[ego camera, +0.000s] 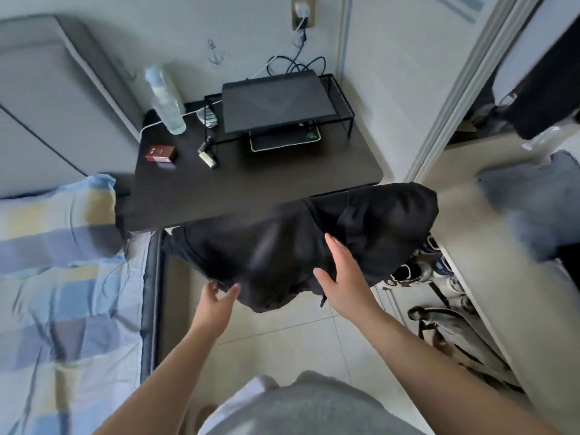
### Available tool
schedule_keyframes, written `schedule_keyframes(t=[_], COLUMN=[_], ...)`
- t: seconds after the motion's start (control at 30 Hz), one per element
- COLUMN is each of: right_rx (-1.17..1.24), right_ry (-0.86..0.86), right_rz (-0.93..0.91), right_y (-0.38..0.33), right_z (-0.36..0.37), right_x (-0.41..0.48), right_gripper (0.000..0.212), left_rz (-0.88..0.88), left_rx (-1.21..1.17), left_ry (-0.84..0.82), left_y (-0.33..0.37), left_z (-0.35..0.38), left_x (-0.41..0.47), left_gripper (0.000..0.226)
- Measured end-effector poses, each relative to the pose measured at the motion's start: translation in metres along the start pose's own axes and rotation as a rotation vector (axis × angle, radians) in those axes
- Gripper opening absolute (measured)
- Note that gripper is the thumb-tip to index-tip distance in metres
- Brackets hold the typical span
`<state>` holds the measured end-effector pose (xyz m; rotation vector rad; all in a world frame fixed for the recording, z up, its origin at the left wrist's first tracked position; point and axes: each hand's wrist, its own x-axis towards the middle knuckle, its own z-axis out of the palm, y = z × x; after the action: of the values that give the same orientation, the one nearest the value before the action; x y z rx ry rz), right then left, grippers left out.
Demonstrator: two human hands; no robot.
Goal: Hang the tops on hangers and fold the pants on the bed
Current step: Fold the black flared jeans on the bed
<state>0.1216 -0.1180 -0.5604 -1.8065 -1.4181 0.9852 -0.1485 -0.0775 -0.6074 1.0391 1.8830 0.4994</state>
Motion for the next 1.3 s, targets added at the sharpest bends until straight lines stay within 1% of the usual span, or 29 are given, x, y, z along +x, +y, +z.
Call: schedule_keyframes(t=[0.07,0.1,0.13,0.23,0.3,0.37,0.43,0.47,0.5,0.53,0.57,0.6,0.7,0.77,0.93,0.97,1.03,1.07,1.1,1.2,1.3], right_rx=[-0.025,-0.018,-0.004,0.0,0.062,0.07,0.049,0.076,0.118,0.167,0.213,0.257,0.326,0.332,0.392,0.401,0.431,0.436,0.436,0.437,0.455], right_ry=[0.103,0.145,0.174,0.194,0.192,0.169,0.157,0.156,0.142,0.135,0.134,0.141,0.162,0.164,0.137,0.135,0.135,0.133,0.13,0.108,0.084], right_rz=[-0.06,-0.062,-0.047,0.033,0.09,0.107,0.105,0.103,0.101,0.1,0.109,0.112,0.044,-0.023,-0.222,-0.261,-0.335,-0.37,-0.404,-0.497,-0.612], right_y=[-0.015,-0.022,-0.028,-0.041,-0.046,-0.054,-0.062,-0.067,-0.073,-0.08,-0.088,-0.098,-0.13,-0.156,-0.243,-0.261,-0.295,-0.312,-0.328,-0.381,-0.439], right_z=[0.004,0.005,0.006,0.007,0.002,-0.002,-0.006,-0.009,-0.011,-0.012,-0.014,-0.016,-0.022,-0.024,-0.023,-0.022,-0.017,-0.013,-0.009,0.006,0.023], right_x=[0.011,0.016,0.019,0.026,0.032,0.036,0.036,0.035,0.033,0.031,0.03,0.029,0.025,0.023,0.009,0.007,0.003,0.0,-0.003,-0.011,-0.02], right_gripper=[0.07,0.07,0.069,0.057,0.05,0.04,0.025,0.019,0.022,0.03,0.031,0.029,0.037,0.035,0.045,0.044,0.025,0.014,0.01,0.016,0.015], left_rz=[0.021,0.043,0.066,0.143,0.186,0.225,0.24,0.242,0.237,0.223,0.204,0.174,0.084,0.111,0.314,0.36,0.464,0.508,0.54,0.615,0.665], left_rx=[-0.072,-0.109,-0.139,-0.192,-0.252,-0.309,-0.397,-0.455,-0.506,-0.552,-0.597,-0.637,-0.683,-0.661,-0.762,-0.779,-0.785,-0.778,-0.767,-0.783,-0.832], left_ry=[0.091,0.111,0.12,0.064,0.001,-0.033,-0.075,-0.116,-0.162,-0.204,-0.232,-0.258,-0.35,-0.377,-0.293,-0.281,-0.275,-0.252,-0.221,-0.115,-0.017], left_y=[0.002,0.006,0.01,0.03,0.042,0.051,0.058,0.063,0.068,0.075,0.082,0.09,0.12,0.139,0.185,0.195,0.212,0.22,0.227,0.247,0.266], left_z=[-0.017,-0.023,-0.028,-0.038,-0.038,-0.044,-0.052,-0.058,-0.065,-0.073,-0.081,-0.091,-0.122,-0.143,-0.207,-0.223,-0.258,-0.277,-0.296,-0.355,-0.417], left_x=[0.003,0.005,0.007,0.005,0.001,-0.005,-0.01,-0.013,-0.015,-0.017,-0.018,-0.018,-0.019,-0.022,-0.039,-0.043,-0.049,-0.052,-0.057,-0.068,-0.086], left_gripper=[0.074,0.076,0.071,0.028,0.016,0.01,0.012,0.019,0.029,0.037,0.041,0.04,0.031,0.029,0.01,0.012,0.025,0.027,0.025,0.019,0.023])
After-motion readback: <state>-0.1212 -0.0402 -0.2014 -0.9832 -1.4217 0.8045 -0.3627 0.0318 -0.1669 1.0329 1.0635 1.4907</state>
